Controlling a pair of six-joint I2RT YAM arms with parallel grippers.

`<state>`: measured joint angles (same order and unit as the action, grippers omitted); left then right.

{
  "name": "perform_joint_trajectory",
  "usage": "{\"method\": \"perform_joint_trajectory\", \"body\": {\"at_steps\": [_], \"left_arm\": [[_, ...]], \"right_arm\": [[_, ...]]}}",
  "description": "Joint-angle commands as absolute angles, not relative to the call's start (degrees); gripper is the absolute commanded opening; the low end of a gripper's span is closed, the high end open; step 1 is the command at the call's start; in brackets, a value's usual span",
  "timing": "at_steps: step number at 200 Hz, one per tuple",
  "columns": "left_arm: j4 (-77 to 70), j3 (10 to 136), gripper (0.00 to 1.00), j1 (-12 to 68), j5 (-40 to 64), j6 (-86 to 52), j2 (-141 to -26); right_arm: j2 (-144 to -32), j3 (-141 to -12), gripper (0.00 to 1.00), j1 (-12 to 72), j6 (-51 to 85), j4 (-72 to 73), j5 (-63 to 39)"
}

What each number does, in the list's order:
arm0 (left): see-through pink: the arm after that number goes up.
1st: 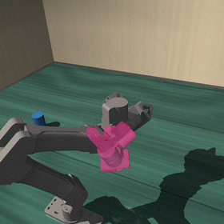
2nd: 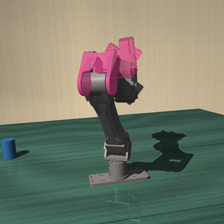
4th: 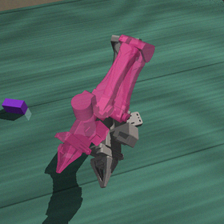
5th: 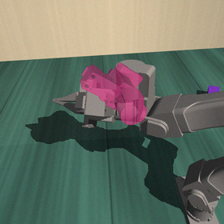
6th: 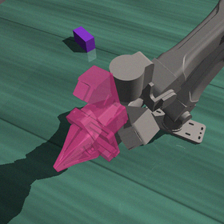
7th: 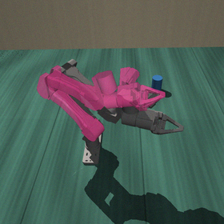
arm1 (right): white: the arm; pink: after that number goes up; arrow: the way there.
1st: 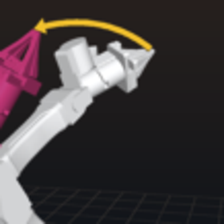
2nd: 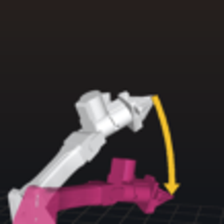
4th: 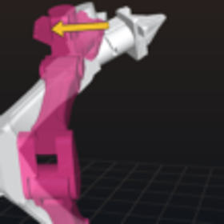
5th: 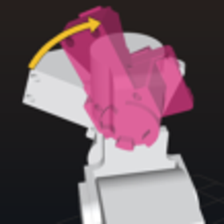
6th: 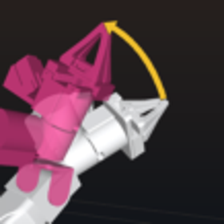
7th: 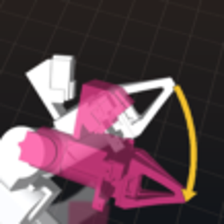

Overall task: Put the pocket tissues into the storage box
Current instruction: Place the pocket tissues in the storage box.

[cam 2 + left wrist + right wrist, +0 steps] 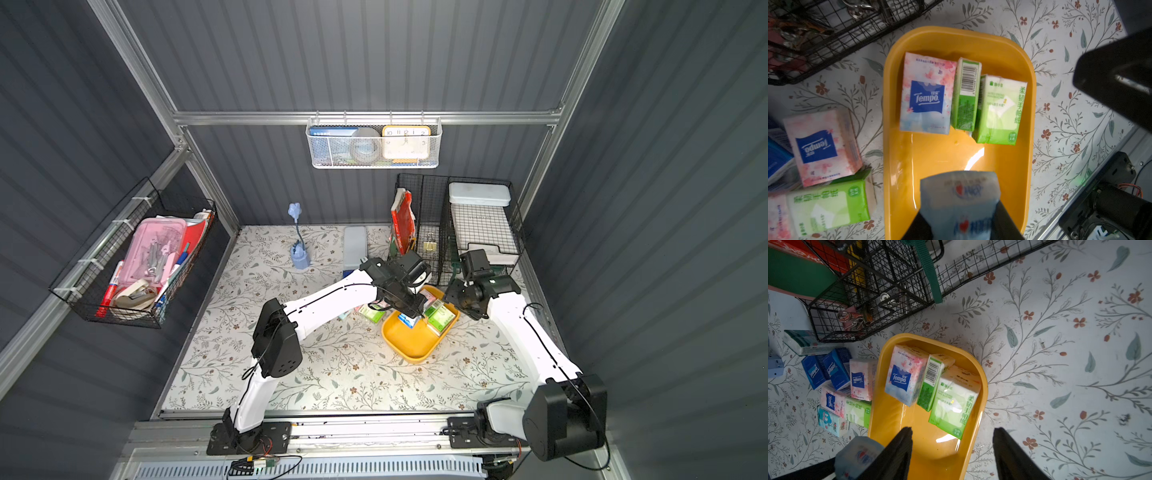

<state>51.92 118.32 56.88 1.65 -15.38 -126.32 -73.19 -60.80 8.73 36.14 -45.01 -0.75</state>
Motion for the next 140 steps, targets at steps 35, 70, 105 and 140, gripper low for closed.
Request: {"method": "perform_joint_trajectory", "body": {"at_steps": [35, 70, 105, 140], "left_arm": [[53.4, 116.2, 0.34, 56.8, -1.5, -12.3, -130.7], [50.2, 113.8, 0.35, 56.8, -2.4, -10.6, -130.8], [48.2, 116.0, 0.37, 56.8, -3.9, -9.3, -132.8], [49.5, 117.4, 0.52, 56.8, -5.2, -9.1, -134.5]], "right_arm": [[-72.2, -60.4, 0.66, 8.1, 35.6, -46.1, -1.8], [-71.9, -60.0, 0.66, 7.9, 35.3, -45.8, -1.7], [-72.5, -60.1, 0.66, 7.8, 35.3, -45.5, -3.0], [-72.3, -60.6, 0.66, 7.7, 35.0, -46.1, -2.8]]}}
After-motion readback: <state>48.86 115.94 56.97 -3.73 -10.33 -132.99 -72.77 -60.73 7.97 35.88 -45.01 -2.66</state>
